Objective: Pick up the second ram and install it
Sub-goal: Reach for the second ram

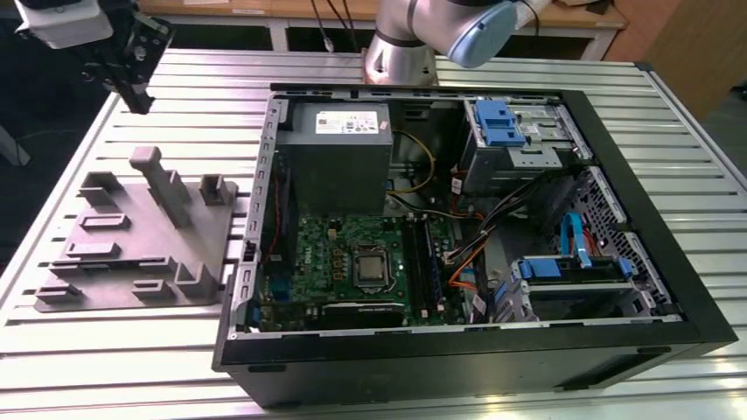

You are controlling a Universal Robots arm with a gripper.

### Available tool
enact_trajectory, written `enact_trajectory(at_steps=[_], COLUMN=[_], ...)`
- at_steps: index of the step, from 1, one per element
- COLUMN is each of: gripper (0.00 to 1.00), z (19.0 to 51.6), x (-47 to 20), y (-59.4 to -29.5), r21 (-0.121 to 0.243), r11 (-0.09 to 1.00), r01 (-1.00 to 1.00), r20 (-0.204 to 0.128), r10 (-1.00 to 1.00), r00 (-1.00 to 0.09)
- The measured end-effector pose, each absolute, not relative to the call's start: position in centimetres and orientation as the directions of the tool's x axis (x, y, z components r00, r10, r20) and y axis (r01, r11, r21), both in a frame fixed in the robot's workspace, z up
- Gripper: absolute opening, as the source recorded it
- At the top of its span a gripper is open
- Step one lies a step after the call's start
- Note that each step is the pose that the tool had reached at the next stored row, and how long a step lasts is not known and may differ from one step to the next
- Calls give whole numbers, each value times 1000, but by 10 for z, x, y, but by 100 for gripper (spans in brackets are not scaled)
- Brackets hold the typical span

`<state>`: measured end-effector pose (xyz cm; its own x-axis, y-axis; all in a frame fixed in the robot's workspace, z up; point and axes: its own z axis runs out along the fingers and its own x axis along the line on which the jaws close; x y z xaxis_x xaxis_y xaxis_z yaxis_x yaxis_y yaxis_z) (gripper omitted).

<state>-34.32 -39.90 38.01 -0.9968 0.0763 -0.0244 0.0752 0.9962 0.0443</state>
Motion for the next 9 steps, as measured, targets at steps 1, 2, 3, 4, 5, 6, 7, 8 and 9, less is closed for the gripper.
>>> enact_trajectory(at_steps=[1,2,3,4,5,6,7,8,9], gripper=[10,10,10,10,10,10,10,10,10], z=[380,379,379,379,379,378,378,377,377], x=[-347,-350,-353,-356,-359,-362,-364,-366,-368], y=[-399,-399,-399,-399,-399,-399,-399,-399,-399], r21=[44,44,44,44,44,44,44,44,44], r11=[996,996,996,996,996,996,996,996,996], r01=[75,75,75,75,75,75,75,75,75], r20=[-24,-24,-25,-24,-24,-24,-24,-24,-24], r10=[76,76,76,76,76,76,76,76,76], r00=[-997,-997,-997,-997,-997,-997,-997,-997,-997])
